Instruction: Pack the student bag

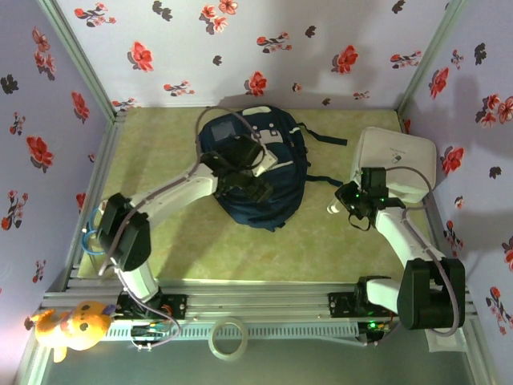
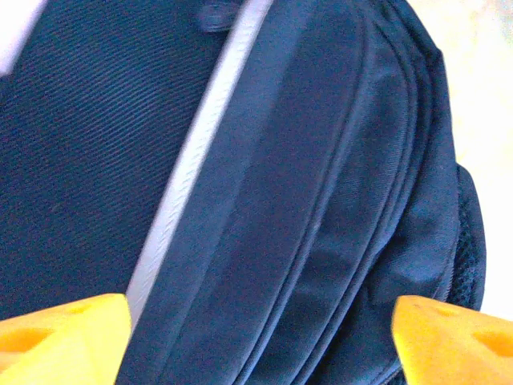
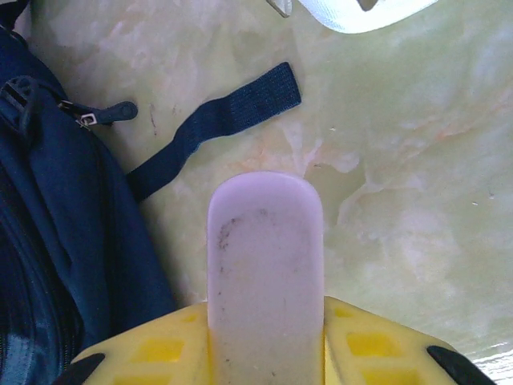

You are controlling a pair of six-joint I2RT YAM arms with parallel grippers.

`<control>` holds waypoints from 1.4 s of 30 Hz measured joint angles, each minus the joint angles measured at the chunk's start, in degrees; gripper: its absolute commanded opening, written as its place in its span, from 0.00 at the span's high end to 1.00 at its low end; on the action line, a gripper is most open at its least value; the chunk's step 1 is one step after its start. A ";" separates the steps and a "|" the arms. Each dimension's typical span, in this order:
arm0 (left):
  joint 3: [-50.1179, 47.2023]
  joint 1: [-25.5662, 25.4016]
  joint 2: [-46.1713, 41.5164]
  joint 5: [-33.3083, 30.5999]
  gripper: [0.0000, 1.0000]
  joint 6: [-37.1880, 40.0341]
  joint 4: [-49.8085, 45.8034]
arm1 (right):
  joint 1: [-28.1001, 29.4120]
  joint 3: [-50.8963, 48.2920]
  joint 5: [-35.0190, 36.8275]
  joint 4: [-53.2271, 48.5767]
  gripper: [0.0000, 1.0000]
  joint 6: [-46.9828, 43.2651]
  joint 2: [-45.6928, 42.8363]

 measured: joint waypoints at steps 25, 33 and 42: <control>21.14 -0.33 17.03 -3.37 0.61 8.96 -16.02 | 0.50 -1.31 -1.31 2.51 0.70 0.96 -2.75; 25.68 2.29 18.27 0.76 0.66 7.19 -20.28 | 0.50 -1.31 -1.31 2.51 0.70 1.01 -3.23; 25.68 2.36 18.99 1.92 0.84 6.32 -20.41 | 0.76 -1.84 -1.77 4.00 0.70 2.25 -3.23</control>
